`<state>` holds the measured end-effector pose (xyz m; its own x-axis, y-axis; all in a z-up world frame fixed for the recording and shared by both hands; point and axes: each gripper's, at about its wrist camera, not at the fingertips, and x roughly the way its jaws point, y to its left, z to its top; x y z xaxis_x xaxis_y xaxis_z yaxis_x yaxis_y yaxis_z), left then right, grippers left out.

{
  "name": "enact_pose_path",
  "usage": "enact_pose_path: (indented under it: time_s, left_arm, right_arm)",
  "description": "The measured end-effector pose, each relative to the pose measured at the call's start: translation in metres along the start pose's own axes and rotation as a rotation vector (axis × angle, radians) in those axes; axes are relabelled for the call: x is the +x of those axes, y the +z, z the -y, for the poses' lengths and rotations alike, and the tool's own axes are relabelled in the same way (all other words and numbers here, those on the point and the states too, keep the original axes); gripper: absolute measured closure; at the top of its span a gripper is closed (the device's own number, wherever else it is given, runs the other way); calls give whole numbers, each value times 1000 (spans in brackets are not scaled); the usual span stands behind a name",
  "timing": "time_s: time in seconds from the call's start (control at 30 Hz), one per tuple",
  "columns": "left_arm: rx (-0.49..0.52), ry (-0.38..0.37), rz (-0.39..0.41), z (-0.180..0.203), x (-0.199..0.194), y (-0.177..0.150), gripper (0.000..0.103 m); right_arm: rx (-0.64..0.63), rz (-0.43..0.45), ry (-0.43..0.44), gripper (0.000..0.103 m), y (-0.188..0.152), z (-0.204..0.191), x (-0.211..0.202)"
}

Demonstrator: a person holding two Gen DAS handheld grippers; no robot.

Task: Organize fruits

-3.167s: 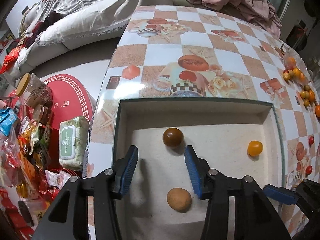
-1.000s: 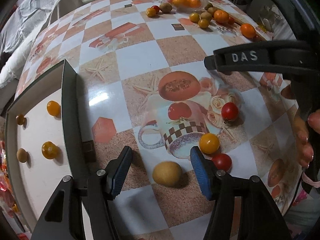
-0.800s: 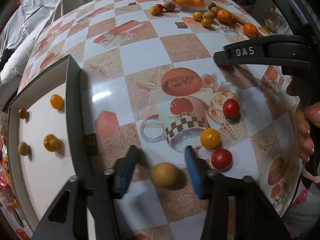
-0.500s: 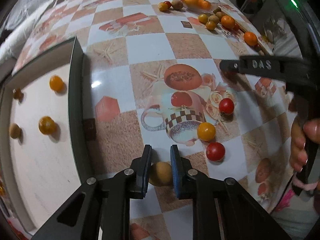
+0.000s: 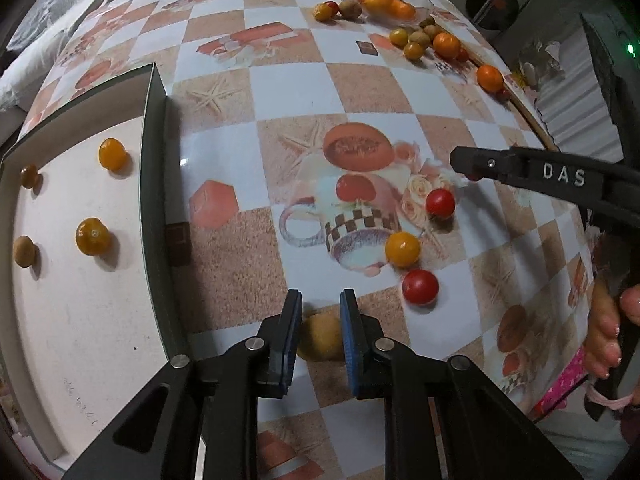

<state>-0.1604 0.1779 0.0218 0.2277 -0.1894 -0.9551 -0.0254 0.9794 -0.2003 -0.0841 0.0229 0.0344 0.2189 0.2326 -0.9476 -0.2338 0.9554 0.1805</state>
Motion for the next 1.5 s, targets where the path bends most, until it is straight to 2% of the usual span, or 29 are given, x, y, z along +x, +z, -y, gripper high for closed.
enact_pose_path:
  time_s: [0.2,0.43,0.47,0.53,0.6,0.73,1.3,1.5]
  left_arm:
    - [59,64,-18,10,7,-10,82]
    - [129,145,17,27,5,-25,83]
    - [124,140,15,27,5,-26,83]
    - [90,88,-1,25,4,-26,102]
    - [41,12,-31,18,4,-25,102]
    - [-13,-74,-48,7,1,-21,102]
    - [34,-67,-71,-2,0,-14,102]
    - [56,-120,-68,-4,-9,-4,102]
  right_arm:
    - [8,-8,15,81,-4,-4,0]
    - [20,-17,22,81,-7,-2,-1]
    - [23,-19,22,81,-7,-1,-2]
    - [33,-21,24,81,-8,2,-2]
    - [37,-20,23,81,-8,3,-3]
    - [44,-26,23,81,-7,4,-1]
    - [65,-37,31,81,-6,3,3]
    - [86,-35,32,81,-11,11,-2]
